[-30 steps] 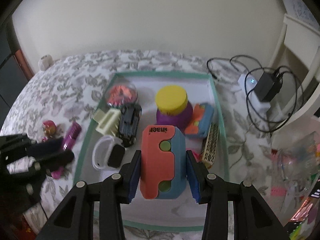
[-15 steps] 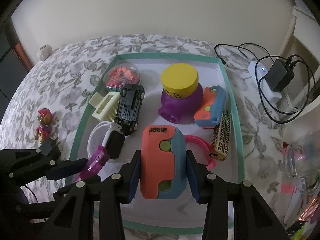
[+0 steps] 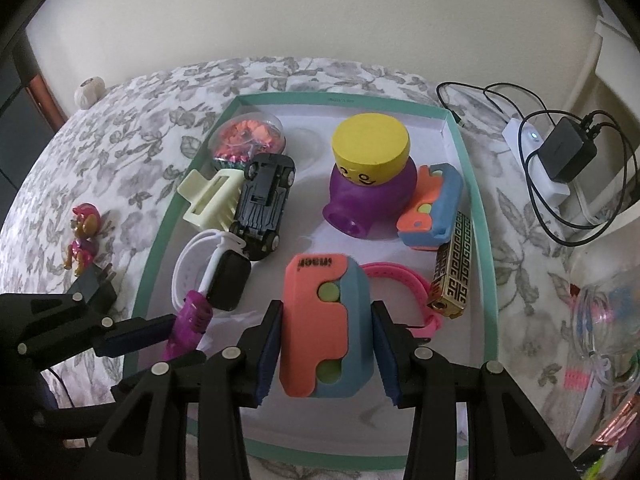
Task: Organize rigid objects
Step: 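Open the left tool to drop the lighter while the right tool releases the block in the box, then withdraw both tools from the box toward the figurine and charger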
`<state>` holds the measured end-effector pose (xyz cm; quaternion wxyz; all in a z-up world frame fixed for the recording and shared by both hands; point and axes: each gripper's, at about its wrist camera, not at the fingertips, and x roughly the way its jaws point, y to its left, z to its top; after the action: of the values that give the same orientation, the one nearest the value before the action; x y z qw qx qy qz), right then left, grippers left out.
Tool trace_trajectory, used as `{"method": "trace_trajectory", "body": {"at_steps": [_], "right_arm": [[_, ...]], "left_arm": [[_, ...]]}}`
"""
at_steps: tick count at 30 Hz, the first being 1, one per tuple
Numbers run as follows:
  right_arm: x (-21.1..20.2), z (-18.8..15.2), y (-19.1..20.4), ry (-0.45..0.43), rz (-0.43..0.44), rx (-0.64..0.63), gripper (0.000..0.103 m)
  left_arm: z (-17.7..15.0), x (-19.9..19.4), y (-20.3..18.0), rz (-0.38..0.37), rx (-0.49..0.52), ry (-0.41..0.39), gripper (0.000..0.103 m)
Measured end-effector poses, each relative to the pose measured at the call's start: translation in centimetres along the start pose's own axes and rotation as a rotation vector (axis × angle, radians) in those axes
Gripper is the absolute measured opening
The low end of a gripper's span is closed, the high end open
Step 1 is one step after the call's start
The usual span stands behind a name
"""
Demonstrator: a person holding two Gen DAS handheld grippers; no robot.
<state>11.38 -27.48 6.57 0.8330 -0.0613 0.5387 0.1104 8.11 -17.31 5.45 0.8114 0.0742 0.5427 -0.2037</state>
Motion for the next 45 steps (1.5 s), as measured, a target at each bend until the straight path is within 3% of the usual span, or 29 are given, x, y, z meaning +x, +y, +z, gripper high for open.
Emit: {"method": "trace_trajectory", "body": {"at_steps": [2, 12, 19, 22, 24, 27, 29, 33, 35, 45], "right_arm": [[0.0, 0.0, 0.0, -0.001, -0.004, 0.000, 0.053], [-2.2, 0.3, -0.1, -0.070, -0.005, 0.006, 0.054], [-2.5, 0.5, 0.1, -0.080, -0.020, 0.011, 0.054], [-2.1, 0.5, 0.2, -0.071, -0.023, 0.005, 0.055], [-2.0, 0.5, 0.3, -0.074, -0.028, 0.001, 0.066], [-2.0, 0.4, 0.2, -0.079, -0.031, 0.000, 0.068], [-1.9, 0.4, 0.2, -0.078, -0.034, 0.002, 0.071], [-1.8, 0.4, 0.2, -0.080, -0.034, -0.001, 0.079], [-1.8, 0.5, 0.3, -0.085, -0.033, -0.005, 0.084], [-1.7, 0.6, 0.7, -0.093, -0.036, -0.024, 0.102]], "left_arm": [[0.0, 0.1, 0.1, 0.001, -0.009, 0.003, 0.038], [0.6, -2.1, 0.7, -0.021, -0.022, -0.049, 0.038], [1.0, -3.0, 2.5, 0.035, -0.077, -0.081, 0.040], [1.1, -3.0, 3.6, 0.064, -0.124, -0.083, 0.052], [1.2, -3.0, 4.2, 0.089, -0.148, -0.085, 0.061], [1.2, -3.3, 5.0, 0.125, -0.182, -0.099, 0.069], [1.2, -3.5, 5.7, 0.147, -0.213, -0.111, 0.080], [1.1, -3.3, 7.1, 0.180, -0.265, -0.108, 0.084], [1.0, -3.1, 7.8, 0.195, -0.288, -0.097, 0.091], [0.6, -3.3, 9.2, 0.224, -0.331, -0.101, 0.092]]}}
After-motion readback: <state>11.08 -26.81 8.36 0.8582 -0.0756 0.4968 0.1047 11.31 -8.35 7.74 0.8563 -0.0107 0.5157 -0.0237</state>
